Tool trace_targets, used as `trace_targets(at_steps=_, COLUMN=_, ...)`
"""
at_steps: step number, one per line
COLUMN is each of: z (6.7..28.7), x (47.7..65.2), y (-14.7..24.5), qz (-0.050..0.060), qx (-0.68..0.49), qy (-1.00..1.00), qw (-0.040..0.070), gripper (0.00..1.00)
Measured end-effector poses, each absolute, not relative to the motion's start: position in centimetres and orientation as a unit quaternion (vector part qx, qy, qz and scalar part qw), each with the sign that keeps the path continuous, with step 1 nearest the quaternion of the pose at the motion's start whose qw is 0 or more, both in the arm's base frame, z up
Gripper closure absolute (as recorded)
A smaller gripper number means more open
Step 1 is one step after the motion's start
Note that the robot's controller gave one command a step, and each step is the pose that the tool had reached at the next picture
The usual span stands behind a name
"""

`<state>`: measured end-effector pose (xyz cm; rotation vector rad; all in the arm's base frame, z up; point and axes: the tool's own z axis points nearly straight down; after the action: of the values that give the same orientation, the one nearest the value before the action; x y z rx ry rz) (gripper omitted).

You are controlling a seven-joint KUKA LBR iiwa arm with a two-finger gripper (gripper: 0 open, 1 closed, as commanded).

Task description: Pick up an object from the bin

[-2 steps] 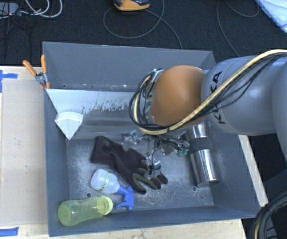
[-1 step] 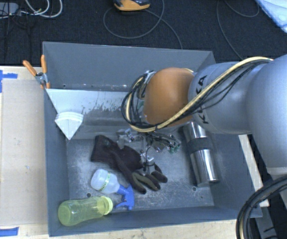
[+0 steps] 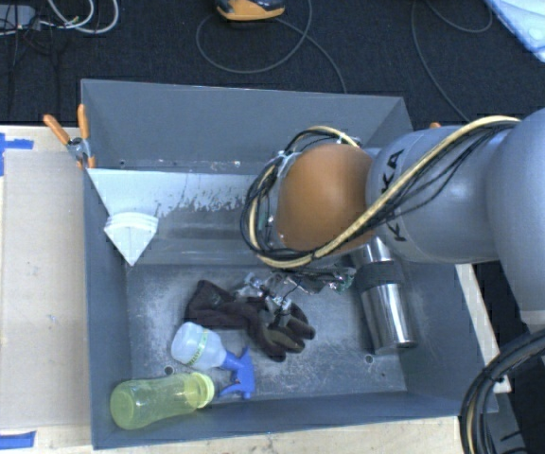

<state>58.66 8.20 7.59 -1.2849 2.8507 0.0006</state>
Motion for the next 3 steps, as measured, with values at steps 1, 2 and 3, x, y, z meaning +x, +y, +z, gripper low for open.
trace_targets(at_steps=1, z=7.6, x=58.7, y=8.2, qz=0.0, qx=-0.411, qy=0.912, qw=0.007, gripper=1.0)
trace_targets(at_steps=2, z=10.9, x=58.4, y=8.1, qz=0.002, qx=-0.406, qy=0.914, qw=0.0, gripper=1.0)
trace_targets(at_steps=3, z=17.8, x=58.7, y=8.0, qz=0.002, qx=-0.414, qy=0.91, qw=0.003, gripper=1.0)
